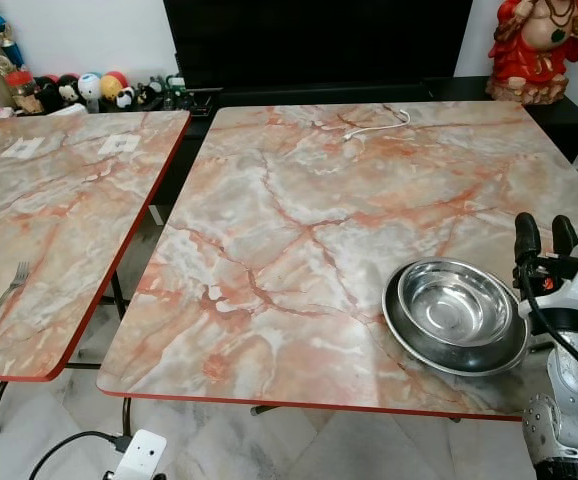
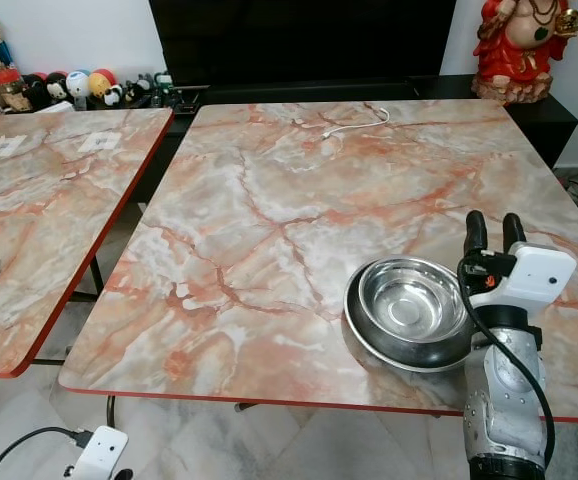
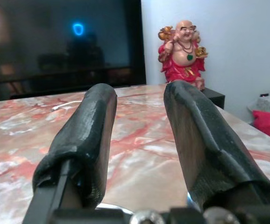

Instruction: Setting the table

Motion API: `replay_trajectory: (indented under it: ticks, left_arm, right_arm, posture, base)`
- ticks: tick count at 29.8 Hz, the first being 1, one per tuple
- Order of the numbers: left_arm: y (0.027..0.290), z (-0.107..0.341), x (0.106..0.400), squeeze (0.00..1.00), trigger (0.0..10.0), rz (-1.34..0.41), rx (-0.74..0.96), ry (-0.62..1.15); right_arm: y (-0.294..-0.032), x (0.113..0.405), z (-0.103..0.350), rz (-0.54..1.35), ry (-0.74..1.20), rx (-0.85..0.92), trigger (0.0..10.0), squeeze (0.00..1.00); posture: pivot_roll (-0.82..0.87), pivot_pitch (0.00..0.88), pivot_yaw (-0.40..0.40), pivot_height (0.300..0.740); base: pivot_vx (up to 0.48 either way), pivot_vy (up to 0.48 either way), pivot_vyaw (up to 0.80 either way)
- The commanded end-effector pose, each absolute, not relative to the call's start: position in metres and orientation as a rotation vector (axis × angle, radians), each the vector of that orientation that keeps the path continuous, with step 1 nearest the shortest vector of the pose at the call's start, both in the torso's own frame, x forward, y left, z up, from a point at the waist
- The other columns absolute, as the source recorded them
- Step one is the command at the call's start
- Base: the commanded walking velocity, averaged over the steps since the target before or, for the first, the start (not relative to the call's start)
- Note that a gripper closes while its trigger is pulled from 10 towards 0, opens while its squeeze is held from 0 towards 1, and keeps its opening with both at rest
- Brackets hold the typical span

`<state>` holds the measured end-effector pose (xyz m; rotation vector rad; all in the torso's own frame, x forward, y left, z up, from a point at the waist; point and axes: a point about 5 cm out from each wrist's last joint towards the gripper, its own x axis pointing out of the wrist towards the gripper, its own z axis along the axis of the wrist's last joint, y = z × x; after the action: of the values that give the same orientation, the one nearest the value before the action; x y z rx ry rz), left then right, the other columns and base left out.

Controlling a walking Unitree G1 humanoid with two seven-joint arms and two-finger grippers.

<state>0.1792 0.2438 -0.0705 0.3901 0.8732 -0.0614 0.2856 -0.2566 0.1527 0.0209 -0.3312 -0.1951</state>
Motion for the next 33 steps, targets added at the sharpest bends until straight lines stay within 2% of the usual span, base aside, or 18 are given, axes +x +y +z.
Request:
replay_trajectory:
  ticks: [1,7,22,29,33]
  left_arm:
    - [0.247,-0.073,0.174,0.00,10.0,-0.049,0.390,0.902]
    - [0.245,-0.074,0.174,0.00,10.0,-0.044,0.385,0.920]
    - [0.243,-0.078,0.167,0.00,10.0,-0.036,0.379,0.950]
    - [0.244,-0.078,0.167,0.00,10.0,-0.038,0.384,0.954]
    - [0.246,-0.077,0.169,0.00,10.0,-0.038,0.386,0.953]
  right_arm:
    - [-0.258,0.285,0.161,-0.194,-0.354,0.007,10.0,0.00]
    - [-0.252,0.287,0.169,-0.135,-0.347,-0.095,10.0,0.00]
    - [-0.243,0.291,0.172,-0.100,-0.352,-0.104,10.0,0.00]
    - [-0.239,0.290,0.168,-0.088,-0.351,-0.099,10.0,0.00]
    - [-0.238,0.290,0.167,-0.085,-0.346,-0.103,10.0,0.00]
  posture:
    - [-0.01,0.000,0.064,0.740]
    - [-0.01,0.000,0.048,0.740]
    - [-0.01,0.000,0.034,0.740]
    - [0.00,0.000,0.035,0.740]
    - [0.00,0.000,0.036,0.740]
  base:
    - [0.000,0.244,0.00]
    - [0.000,0.480,0.00]
    - [0.000,0.480,0.00]
    - [0.000,0.480,0.50]
    - [0.000,0.480,0.00]
